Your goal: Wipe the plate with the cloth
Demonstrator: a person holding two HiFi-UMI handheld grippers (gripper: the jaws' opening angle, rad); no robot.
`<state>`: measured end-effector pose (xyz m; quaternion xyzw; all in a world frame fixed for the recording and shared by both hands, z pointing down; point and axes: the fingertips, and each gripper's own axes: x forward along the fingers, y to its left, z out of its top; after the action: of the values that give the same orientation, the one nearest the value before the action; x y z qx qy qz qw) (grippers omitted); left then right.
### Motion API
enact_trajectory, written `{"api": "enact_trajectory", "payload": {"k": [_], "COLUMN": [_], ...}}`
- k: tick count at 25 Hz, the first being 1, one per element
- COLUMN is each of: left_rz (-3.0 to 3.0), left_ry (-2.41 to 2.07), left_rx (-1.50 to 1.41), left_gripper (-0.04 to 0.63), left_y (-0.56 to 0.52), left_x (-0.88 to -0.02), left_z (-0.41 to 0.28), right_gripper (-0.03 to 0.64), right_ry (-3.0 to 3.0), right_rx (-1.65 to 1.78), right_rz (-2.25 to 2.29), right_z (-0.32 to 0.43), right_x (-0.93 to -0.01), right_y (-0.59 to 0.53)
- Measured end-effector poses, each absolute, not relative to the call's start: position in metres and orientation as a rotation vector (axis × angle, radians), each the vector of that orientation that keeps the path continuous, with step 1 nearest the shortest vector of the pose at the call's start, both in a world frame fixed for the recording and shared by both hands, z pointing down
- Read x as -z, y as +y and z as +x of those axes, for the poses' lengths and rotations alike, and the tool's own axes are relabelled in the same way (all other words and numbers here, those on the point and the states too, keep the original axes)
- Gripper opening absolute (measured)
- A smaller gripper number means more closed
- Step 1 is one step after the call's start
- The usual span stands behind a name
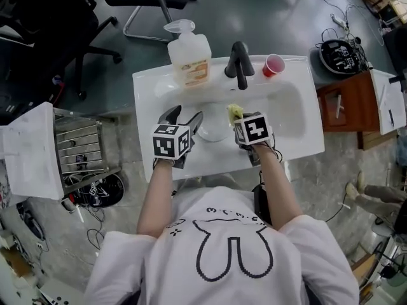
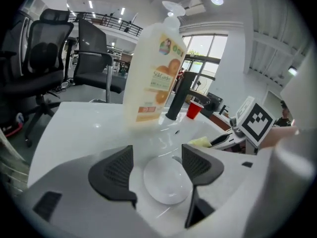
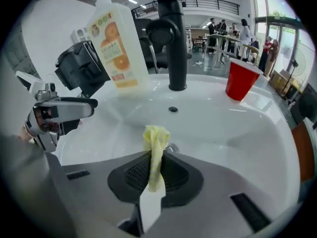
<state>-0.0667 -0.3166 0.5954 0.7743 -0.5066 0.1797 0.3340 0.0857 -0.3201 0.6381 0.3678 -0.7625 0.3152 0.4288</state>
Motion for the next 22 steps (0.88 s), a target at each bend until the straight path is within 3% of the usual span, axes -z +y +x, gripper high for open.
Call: {"api": "enact_trajectory", "payload": {"k": [9,22], "left_rz": [1.802,1.486], "left_ry": [-1.207,-1.064], "left_rx": [-0.470,-0.245], "left_gripper": [0.308,0.276], "left_y": [-0.307,-0.299], "left_x": [-0.642,-0.684], "left_z": [-0.065,-0.059], "right_gripper": [0.051,0.051], "right_ry": [-1.780,-1.738], "right_rx": [-0.798,-0.707], "right_rz": [0.712,0.650], "right_z": [0.071,0.073], "right_x": [-0.705,-0.736], "right_y": [-0.315,-0.314]}}
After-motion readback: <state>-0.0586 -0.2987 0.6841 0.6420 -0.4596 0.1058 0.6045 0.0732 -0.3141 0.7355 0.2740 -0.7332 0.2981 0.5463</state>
